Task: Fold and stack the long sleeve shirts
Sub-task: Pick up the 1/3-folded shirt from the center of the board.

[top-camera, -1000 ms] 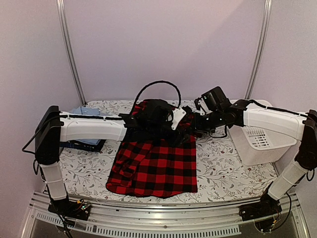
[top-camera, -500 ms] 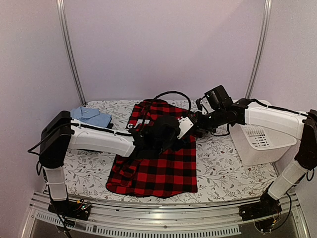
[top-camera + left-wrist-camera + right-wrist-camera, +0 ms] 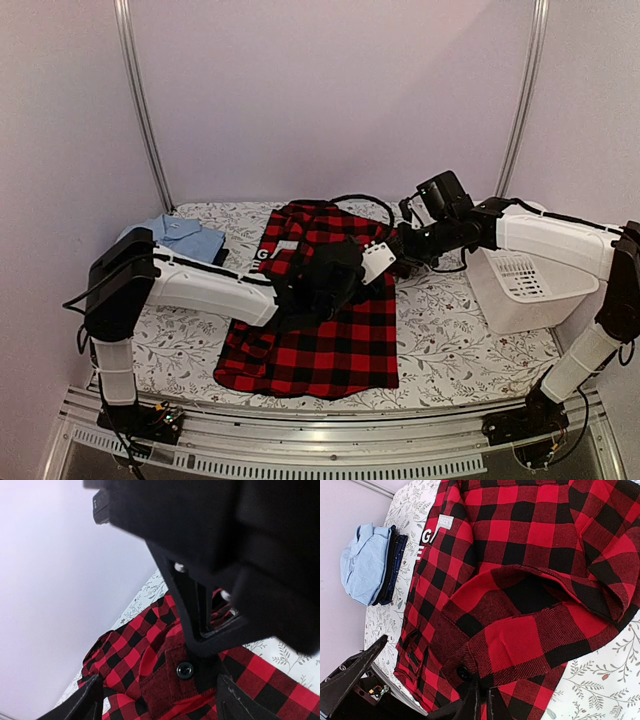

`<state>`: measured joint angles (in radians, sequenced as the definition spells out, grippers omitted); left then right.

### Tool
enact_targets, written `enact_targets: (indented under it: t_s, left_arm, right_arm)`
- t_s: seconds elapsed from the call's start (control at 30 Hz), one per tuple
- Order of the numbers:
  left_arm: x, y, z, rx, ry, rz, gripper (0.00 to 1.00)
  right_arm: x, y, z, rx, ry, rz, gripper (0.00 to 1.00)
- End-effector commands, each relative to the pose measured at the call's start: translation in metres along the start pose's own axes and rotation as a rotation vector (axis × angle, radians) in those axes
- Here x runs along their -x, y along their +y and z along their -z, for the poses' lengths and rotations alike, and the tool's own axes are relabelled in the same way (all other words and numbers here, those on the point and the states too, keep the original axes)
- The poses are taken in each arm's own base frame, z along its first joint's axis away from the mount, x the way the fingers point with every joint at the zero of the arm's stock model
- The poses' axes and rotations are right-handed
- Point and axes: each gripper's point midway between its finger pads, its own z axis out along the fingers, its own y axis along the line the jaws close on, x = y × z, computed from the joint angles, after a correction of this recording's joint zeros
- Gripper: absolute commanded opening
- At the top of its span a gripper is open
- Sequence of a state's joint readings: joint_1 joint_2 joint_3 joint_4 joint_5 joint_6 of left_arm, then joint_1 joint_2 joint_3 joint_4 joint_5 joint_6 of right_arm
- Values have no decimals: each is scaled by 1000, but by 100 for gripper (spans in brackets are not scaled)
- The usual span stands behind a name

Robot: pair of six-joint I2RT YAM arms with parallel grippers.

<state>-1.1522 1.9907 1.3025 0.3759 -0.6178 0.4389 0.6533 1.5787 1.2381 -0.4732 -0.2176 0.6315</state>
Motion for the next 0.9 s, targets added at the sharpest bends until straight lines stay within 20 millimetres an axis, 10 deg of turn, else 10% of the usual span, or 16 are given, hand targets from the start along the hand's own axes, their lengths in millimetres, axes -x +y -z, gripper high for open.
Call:
enact_targets:
  t_s: [0.0, 0.87]
  left_arm:
    - [-18, -30, 7, -42, 9, -144, 77]
    - [-5, 17, 2, 226, -74, -191, 75]
  right_arm:
    - [11, 24, 19, 84, -46, 12, 4]
    - [-6, 21, 15, 109, 21, -7, 4]
